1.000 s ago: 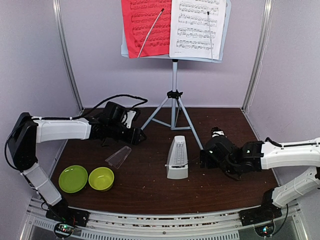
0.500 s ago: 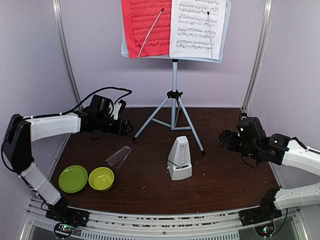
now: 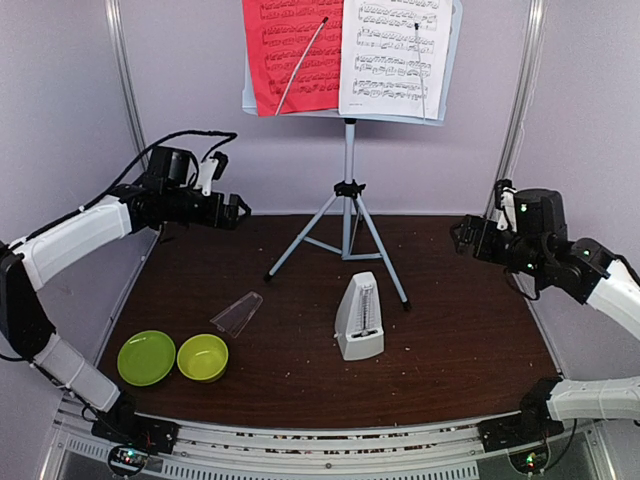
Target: Set up the instrument practice props
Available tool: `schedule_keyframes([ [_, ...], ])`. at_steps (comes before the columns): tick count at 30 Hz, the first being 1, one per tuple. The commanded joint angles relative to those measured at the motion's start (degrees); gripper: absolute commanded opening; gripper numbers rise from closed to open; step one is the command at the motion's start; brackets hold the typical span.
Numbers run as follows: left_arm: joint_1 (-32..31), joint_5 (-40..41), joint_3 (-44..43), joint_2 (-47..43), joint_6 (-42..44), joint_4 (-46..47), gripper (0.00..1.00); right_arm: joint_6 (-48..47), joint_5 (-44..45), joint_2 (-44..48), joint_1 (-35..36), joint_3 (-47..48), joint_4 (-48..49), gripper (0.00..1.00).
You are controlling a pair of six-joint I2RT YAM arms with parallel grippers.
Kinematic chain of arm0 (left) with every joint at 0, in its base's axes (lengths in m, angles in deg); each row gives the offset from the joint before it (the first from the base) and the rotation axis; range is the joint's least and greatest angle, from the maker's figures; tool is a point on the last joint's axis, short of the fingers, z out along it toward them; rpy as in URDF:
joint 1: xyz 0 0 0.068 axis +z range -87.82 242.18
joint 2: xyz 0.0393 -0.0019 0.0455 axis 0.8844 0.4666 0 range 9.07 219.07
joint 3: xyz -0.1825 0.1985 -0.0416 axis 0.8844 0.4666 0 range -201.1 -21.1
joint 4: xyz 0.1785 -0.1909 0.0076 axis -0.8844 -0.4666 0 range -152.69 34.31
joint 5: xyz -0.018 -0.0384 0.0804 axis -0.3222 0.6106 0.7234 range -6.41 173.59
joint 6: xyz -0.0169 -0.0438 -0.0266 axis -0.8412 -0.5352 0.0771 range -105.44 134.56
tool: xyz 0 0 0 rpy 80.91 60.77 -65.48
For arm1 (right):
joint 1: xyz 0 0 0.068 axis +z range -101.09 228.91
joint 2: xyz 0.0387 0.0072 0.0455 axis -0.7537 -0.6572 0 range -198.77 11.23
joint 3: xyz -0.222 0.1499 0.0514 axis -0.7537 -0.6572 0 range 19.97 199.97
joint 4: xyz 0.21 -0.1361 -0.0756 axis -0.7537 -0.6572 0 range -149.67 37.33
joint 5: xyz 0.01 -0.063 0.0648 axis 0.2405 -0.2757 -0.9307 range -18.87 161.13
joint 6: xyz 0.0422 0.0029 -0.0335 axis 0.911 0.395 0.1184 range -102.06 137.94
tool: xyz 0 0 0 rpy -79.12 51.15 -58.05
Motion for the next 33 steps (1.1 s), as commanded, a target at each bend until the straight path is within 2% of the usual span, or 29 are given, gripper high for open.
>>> schedule_keyframes([
  [1, 0.21, 3.62, -5.12, -3.6, 2.95, -6.09, 0.98, -3.85, -6.08, 1.08, -1.79, 4.7, 1.43, 1.0],
  [7, 0.27, 3.68, -5.16, -9.42, 1.13, -10.29, 0.98, -4.1, -15.9, 1.31, -2.07, 6.6, 2.95, 1.0],
  [12, 0.27, 4.07, -3.62, -14.88, -3.34, -14.83, 0.98, -1.91, -22.83, 3.14, -2.08, 4.55, 5.16, 1.0],
  [23, 0.18, 4.06, 12.28, -31.0, -7.31, -15.77, 0.98, 0.44, -25.37, 11.54, -2.02, -8.52, 6.78, 1.0],
  [33, 0.07, 7.25, 23.76, -31.7, -14.22, -16.39, 0.98, 2.48, -24.02, 18.46, -2.02, -20.61, 7.72, 1.0],
])
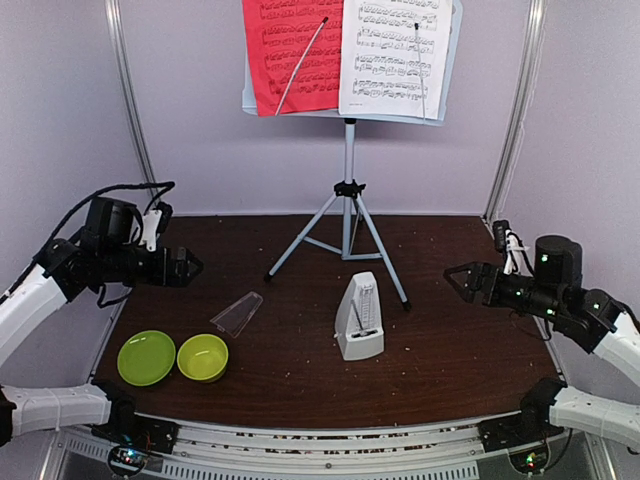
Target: Set up the instrument practice props
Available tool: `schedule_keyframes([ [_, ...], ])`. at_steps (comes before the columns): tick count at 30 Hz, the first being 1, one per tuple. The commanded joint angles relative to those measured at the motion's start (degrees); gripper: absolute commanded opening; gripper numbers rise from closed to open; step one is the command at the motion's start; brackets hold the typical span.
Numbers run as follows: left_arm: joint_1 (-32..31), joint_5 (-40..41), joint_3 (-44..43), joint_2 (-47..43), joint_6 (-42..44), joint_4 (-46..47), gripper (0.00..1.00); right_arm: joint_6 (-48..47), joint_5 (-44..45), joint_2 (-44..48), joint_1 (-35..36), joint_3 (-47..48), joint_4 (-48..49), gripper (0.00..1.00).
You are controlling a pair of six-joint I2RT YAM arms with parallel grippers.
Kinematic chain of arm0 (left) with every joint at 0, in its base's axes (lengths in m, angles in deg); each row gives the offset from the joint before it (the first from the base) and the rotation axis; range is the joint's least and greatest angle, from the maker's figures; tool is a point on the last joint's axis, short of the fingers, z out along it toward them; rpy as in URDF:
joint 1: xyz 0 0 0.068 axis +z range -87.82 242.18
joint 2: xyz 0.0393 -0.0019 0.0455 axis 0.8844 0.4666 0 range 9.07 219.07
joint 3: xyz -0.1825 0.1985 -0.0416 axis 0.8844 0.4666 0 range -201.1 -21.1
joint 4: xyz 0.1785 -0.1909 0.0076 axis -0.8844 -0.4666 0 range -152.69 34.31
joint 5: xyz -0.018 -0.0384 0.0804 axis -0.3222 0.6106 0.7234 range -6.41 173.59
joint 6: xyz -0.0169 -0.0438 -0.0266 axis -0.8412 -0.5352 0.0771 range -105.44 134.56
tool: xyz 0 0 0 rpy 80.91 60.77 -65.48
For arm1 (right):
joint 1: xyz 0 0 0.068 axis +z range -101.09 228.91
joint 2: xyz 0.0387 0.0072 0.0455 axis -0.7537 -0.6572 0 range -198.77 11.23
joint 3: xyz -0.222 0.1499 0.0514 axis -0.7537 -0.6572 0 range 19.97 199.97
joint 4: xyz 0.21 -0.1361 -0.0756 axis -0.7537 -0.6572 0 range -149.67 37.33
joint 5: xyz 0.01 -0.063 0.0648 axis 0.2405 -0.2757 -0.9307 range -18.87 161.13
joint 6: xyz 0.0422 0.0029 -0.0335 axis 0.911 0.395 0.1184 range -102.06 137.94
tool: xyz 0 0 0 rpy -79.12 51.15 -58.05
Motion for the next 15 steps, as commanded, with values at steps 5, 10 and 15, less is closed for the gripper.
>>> schedule_keyframes([
  [5, 0.13, 1.36, 7.37, 1.85, -7.65, 3.63, 0.98, 2.38, 1.24, 4.05, -0.23, -6.6, 1.99, 1.0],
  [10, 0.07, 1.71, 7.82, 3.37, -9.18, 5.13, 0.98, 2.68, 1.66, 3.9, -0.18, -6.93, 2.45, 1.0],
  [15, 0.14, 6.51, 6.25, 2.08, -10.23, 5.54, 0.98, 3.13, 1.91, 3.05, -0.23, -6.33, 3.31, 1.0],
])
